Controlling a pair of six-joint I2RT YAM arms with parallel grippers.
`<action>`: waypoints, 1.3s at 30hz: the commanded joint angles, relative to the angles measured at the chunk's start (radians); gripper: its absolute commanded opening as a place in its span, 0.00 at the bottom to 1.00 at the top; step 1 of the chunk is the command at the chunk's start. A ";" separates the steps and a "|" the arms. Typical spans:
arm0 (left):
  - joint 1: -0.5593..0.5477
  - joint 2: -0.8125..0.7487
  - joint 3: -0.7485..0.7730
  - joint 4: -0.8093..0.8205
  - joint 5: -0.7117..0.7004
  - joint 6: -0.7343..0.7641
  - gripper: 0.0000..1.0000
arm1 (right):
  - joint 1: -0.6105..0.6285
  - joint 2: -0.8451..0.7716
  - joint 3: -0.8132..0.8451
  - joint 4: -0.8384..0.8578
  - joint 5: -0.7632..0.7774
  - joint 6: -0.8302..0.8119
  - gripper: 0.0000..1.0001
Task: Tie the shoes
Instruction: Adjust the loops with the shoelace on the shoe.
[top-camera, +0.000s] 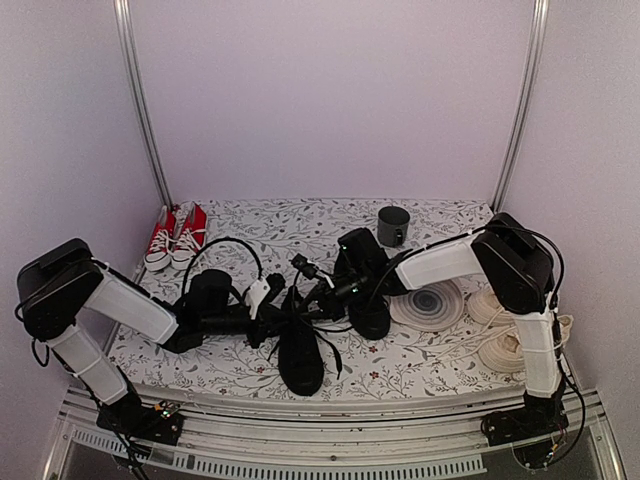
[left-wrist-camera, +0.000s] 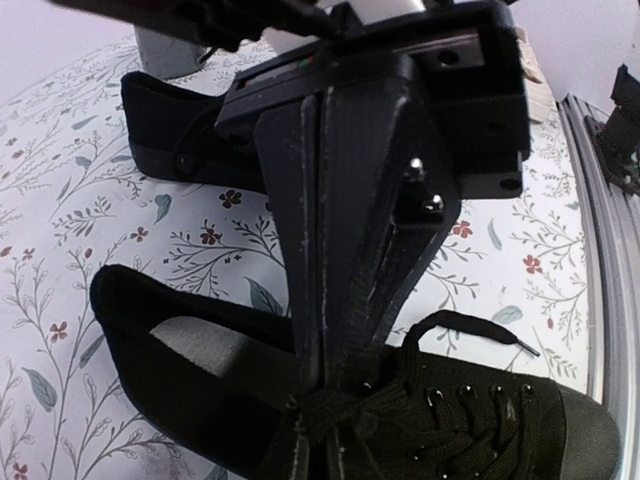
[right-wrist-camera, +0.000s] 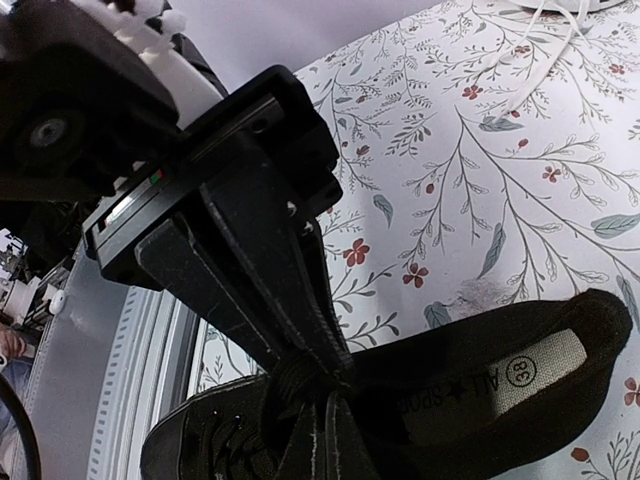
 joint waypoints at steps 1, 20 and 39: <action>0.011 -0.037 0.006 0.007 -0.018 0.008 0.11 | -0.011 -0.074 0.002 -0.026 0.016 -0.018 0.01; 0.011 -0.057 0.005 -0.049 -0.021 0.059 0.03 | -0.035 -0.094 -0.011 -0.078 0.025 -0.056 0.25; 0.016 -0.039 0.003 0.006 0.012 0.025 0.00 | 0.027 -0.091 -0.039 0.019 0.122 -0.033 0.27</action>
